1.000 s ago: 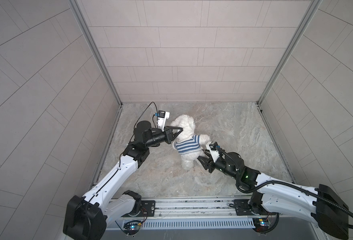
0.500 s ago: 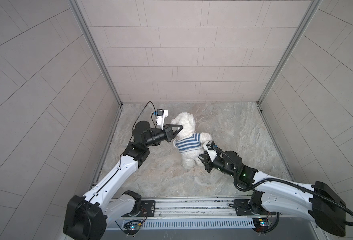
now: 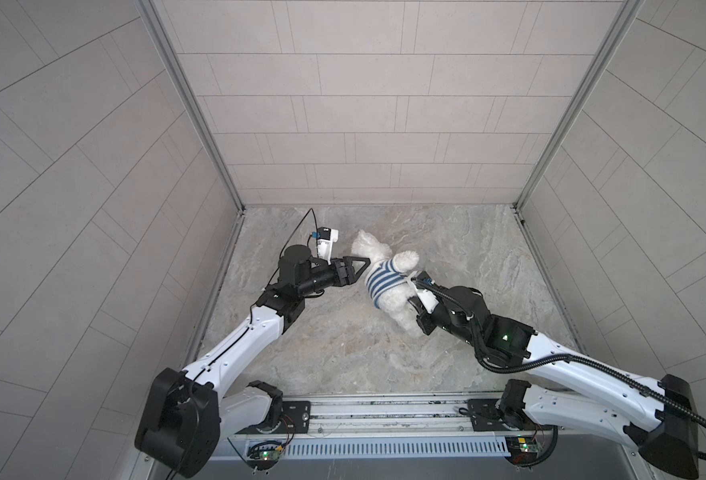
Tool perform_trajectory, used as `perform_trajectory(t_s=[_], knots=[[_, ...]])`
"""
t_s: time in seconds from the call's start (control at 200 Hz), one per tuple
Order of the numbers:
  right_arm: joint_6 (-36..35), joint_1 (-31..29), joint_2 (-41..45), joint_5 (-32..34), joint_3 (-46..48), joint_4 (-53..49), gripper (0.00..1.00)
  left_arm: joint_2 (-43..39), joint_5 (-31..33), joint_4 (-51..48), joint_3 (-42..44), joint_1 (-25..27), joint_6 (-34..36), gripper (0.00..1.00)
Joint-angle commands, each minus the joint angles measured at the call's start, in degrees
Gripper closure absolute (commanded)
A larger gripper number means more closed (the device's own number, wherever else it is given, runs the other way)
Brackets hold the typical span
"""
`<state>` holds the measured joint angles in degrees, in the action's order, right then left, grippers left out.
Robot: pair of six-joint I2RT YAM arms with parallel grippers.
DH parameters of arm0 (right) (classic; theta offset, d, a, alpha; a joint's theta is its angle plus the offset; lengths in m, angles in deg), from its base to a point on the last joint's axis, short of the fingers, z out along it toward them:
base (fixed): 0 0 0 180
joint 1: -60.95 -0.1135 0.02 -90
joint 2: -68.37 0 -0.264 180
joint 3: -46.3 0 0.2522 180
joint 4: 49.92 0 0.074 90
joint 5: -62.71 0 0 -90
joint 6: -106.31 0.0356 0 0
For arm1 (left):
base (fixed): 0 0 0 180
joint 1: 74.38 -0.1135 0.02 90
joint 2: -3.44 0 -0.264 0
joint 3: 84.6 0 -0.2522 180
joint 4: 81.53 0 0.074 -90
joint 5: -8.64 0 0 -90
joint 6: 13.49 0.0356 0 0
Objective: Dress the teddy bear
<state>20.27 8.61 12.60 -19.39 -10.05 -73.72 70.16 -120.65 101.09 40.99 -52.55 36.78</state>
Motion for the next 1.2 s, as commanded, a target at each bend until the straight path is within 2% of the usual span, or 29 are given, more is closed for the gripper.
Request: perform_trajectory(t_s=[0.0, 0.14, 0.285, 0.34, 0.375, 0.446, 0.541, 0.681, 0.831, 0.996, 1.196], knots=[[-4.58, -2.13, -3.82, 11.81, -3.69, -8.32, 1.00, -1.58, -2.31, 2.77, 2.48, -1.20, -3.82, 0.23], [-5.34, -5.09, -12.88, 15.61, -7.85, -11.88, 1.00, -1.38, -3.59, 2.83, 4.19, -1.68, -7.42, 0.24], [-4.47, -7.31, -18.41, 14.95, -8.50, -7.94, 1.00, 0.78, -3.17, -4.16, 4.81, -1.69, -7.58, 0.27], [-3.79, -7.75, -19.65, 14.37, -8.00, -5.88, 1.00, 1.38, -3.18, -4.47, 5.98, -1.69, -7.66, 0.23], [-3.06, -7.86, -20.17, 14.18, -7.78, -5.14, 1.00, 1.35, -3.08, -4.62, 6.80, -1.79, -7.74, 0.17], [-1.09, -7.87, -20.26, 14.42, -7.60, -4.49, 1.00, 0.76, -3.08, -4.54, 8.30, -1.97, -7.69, 0.07], [-0.05, -7.87, -18.76, 15.33, -6.60, -3.77, 1.00, -0.17, -2.76, -6.04, 8.58, -2.05, -6.54, 0.00], [-1.23, -7.57, -15.04, 18.08, -5.39, -4.53, 1.00, 0.36, -3.14, -3.97, 7.93, -2.05, -7.48, 0.00], [-4.77, -7.08, -12.69, 22.12, -5.82, -7.74, 1.00, 2.90, -4.33, 4.40, 6.78, -1.87, -12.43, 0.00], [-7.54, -7.62, -15.73, 23.39, -6.11, -9.37, 1.00, 5.28, -5.01, 6.69, 4.84, -1.46, -14.22, 0.00], [-6.77, -10.20, -21.08, 21.99, -5.07, -5.83, 0.90, 7.48, -3.27, 4.10, 5.51, -1.40, -13.71, 0.00]])
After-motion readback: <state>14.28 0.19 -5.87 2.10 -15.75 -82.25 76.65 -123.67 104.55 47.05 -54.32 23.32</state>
